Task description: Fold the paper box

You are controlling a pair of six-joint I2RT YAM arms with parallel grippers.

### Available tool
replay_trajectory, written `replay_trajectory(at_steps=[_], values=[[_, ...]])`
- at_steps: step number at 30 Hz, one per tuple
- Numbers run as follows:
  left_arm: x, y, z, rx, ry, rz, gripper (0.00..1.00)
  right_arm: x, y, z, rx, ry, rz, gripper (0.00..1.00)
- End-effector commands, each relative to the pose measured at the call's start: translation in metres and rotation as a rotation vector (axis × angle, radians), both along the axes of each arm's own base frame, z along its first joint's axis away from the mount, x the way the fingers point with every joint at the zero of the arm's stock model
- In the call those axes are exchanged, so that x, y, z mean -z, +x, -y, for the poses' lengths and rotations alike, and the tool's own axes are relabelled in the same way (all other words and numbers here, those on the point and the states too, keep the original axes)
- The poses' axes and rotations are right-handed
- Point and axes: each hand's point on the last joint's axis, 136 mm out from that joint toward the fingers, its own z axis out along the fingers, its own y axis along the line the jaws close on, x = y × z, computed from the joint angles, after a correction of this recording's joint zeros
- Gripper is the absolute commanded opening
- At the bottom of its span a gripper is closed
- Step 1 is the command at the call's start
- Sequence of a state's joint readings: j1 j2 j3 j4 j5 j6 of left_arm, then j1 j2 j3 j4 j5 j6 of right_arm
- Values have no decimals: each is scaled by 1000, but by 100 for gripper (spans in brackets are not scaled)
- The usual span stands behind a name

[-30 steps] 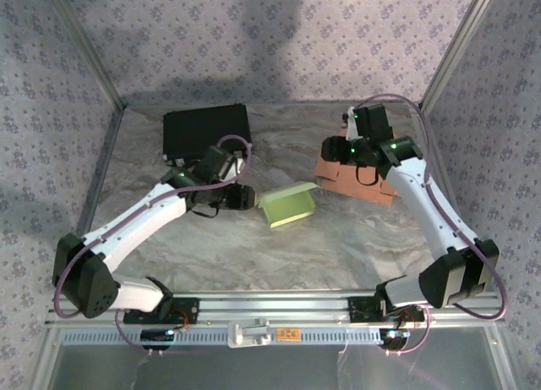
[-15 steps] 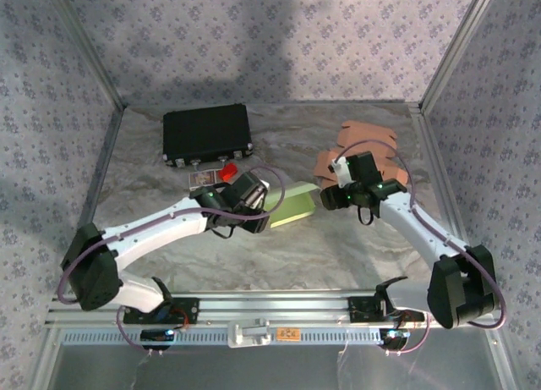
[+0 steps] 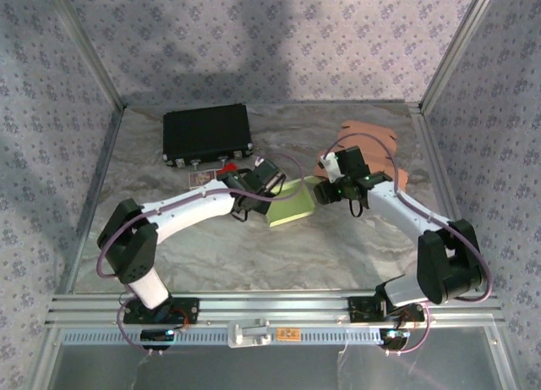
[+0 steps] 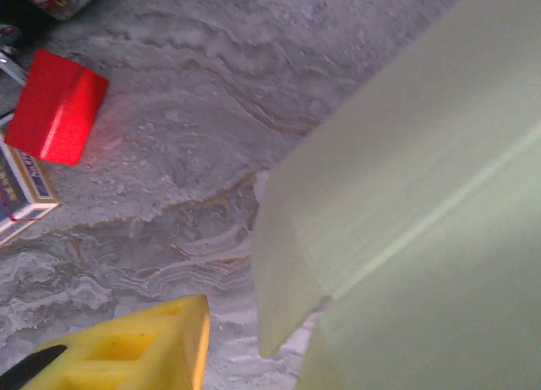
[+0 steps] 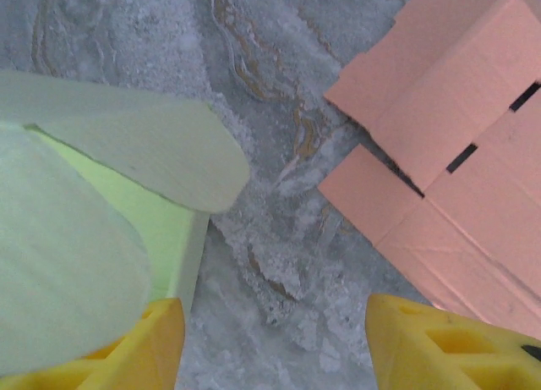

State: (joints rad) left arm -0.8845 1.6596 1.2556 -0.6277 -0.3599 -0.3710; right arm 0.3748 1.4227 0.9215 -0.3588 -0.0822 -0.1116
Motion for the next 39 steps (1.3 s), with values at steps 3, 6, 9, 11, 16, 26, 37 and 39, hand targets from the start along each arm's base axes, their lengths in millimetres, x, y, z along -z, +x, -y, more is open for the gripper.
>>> replay_trajectory(at_steps=[3,6,9,11,16,26,37,39], values=[[-5,15,-7,-3,1,-12,41,-20,17,-12,-54,-19,66,59],[-4,18,-6,22,-23,-36,36,-21,20,-17,-79,-25,60,59],[-3,18,-1,57,-49,-62,33,-22,23,-21,-102,-21,34,60],[-3,19,0,69,-60,-76,31,-23,25,-22,-117,-1,-5,59],[-4,23,1,83,-55,-93,25,-39,31,-26,-152,28,-36,57],[-2,25,4,107,-40,-113,18,-40,33,-32,-232,44,-95,58],[1,26,-1,102,-31,-135,14,-28,39,-30,-206,-6,-114,49],[1,26,-1,102,-29,-137,14,-27,41,-31,-204,-13,-115,45]])
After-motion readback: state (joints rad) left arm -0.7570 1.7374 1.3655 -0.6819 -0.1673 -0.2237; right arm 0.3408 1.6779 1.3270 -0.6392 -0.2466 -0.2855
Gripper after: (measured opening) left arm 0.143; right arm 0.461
